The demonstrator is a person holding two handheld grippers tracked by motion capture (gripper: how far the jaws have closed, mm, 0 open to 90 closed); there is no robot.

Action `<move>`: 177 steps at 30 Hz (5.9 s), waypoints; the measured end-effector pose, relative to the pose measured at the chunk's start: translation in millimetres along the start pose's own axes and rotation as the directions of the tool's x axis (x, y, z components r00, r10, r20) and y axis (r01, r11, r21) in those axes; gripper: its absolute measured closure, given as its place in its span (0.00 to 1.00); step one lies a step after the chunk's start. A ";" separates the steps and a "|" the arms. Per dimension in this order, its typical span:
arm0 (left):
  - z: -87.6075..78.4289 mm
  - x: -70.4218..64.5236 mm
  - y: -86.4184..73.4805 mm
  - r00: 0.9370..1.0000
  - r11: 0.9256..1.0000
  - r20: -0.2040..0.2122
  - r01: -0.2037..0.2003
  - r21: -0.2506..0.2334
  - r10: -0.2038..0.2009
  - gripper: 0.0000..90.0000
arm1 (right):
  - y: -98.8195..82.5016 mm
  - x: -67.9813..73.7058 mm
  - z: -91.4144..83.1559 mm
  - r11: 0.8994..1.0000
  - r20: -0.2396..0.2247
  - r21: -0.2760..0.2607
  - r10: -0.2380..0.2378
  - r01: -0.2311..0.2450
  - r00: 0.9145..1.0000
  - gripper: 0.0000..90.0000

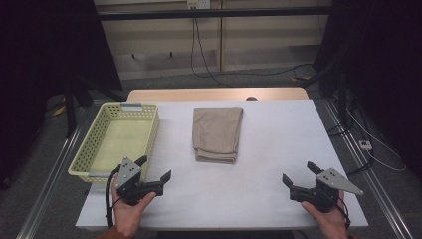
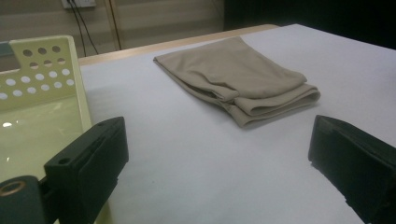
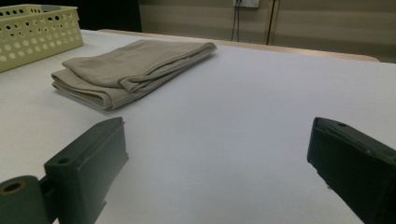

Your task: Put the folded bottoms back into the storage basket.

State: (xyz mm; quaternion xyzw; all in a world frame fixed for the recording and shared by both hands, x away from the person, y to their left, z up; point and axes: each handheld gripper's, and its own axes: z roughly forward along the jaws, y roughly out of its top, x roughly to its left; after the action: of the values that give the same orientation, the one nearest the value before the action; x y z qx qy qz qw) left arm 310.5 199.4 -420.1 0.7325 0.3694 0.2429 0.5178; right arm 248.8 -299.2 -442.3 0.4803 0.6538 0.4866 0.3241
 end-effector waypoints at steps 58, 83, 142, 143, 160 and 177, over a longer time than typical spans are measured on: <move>61.2 -32.1 44.4 0.992 0.996 0.114 -0.065 0.066 0.057 0.07 | -0.5 -0.1 0.3 1.000 -0.040 0.010 0.020 -0.020 0.999 0.04; 107.9 -29.7 72.7 0.989 0.993 0.148 -0.034 0.114 0.017 0.07 | -0.7 -0.2 0.4 1.000 -0.045 0.016 0.023 -0.023 0.999 0.04; 240.3 35.1 49.3 0.983 0.875 -0.082 0.185 0.447 -0.165 0.33 | -3.1 1.1 2.7 0.999 -0.068 0.051 0.017 -0.013 0.998 0.05; 240.4 35.5 49.5 0.981 0.874 -0.087 0.195 0.446 -0.175 0.33 | -3.1 1.1 2.7 0.999 -0.068 0.051 0.017 -0.013 0.998 0.05; 238.3 25.5 48.3 0.958 0.849 0.030 0.239 0.472 -0.286 0.86 | -3.2 1.9 3.1 0.998 -0.064 0.055 0.016 -0.013 0.998 0.05; 239.5 22.7 49.8 0.952 0.848 0.107 0.198 0.492 -0.285 0.92 | -3.5 0.5 3.6 0.998 -0.049 0.063 0.023 -0.020 0.999 0.06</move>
State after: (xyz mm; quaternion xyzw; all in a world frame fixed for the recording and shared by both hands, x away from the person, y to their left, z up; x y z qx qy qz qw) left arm 515.5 69.2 -456.8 0.8030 0.4598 0.0115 0.3791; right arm 250.7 -297.7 -446.8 0.4847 0.6714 0.4814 0.2873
